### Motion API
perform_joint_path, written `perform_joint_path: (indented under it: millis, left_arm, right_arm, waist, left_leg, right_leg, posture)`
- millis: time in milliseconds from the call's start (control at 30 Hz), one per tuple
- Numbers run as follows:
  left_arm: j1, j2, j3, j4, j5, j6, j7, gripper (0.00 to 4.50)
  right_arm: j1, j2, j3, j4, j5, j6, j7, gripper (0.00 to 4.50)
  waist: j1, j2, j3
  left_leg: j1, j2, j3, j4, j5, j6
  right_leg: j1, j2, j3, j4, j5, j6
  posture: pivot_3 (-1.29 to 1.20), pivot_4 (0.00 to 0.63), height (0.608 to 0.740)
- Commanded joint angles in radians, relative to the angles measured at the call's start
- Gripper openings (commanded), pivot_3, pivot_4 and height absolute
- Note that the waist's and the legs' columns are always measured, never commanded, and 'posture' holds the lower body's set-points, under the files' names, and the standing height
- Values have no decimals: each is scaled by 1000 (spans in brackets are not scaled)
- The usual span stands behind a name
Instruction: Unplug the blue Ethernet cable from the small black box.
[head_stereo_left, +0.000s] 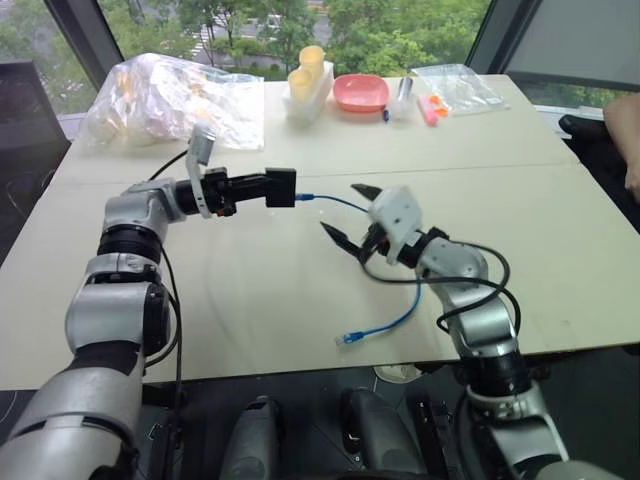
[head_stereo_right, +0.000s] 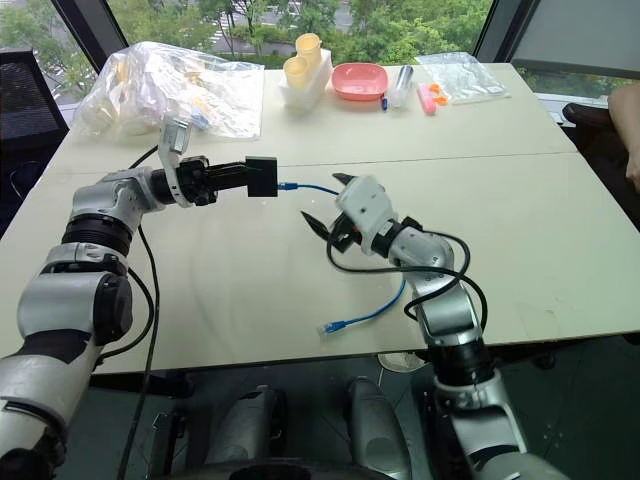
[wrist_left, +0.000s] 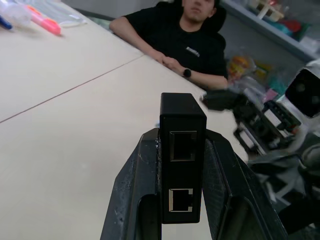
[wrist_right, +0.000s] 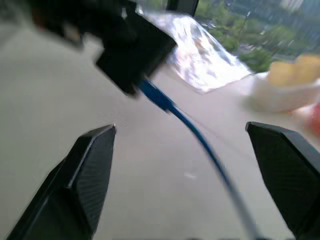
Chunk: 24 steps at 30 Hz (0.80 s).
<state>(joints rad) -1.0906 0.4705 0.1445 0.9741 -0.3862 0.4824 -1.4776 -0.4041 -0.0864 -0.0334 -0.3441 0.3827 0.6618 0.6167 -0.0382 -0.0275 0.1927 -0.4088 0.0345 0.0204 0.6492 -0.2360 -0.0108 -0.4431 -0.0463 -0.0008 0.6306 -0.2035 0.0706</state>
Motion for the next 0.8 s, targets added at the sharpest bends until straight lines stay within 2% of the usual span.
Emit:
perform_joint_path:
  millis: [33,200,367,533,800]
  left_arm:
    - [34,-17,48,-165,-89,90,21,491]
    - [138,-60,92,-426,-206,241,128,491]
    - [209,-101,146,-586,-322,349,248,491]
    - [243,-124,176,-654,-403,404,330,491]
    - [260,-117,167,-674,-462,431,361,491]
  right_arm:
    - [-19,68,-124,-54,287,217,-77,4445]
    - [-45,138,-182,-19,400,242,-201,4445]
    - [-49,187,-186,0,445,188,-268,4445]
    - [-45,214,-176,15,477,142,-303,4445]
    - [-40,241,-184,24,582,87,-347,4445]
  waist:
    - [1,0,0]
    - [1,0,0]
    - [-1,0,0]
    - [-1,0,0]
    - [-2,0,0]
  left_leg:
    - [1,0,0,0,0,0]
    - [1,0,0,1,0,0]
    - [1,0,0,0,0,0]
    - [1,0,0,0,0,0]
    - [1,-1,0,0,0,0]
  right_leg:
    - [1,0,0,0,0,0]
    - [2,-1,1,0,-1,-3]
    - [1,0,1,-1,0,0]
    - [1,0,1,-1,0,0]
    - [1,0,1,-1,0,0]
  posture:
    - [0,150,740]
    - [0,150,740]
    - [0,150,740]
    - [0,150,740]
    - [0,150,740]
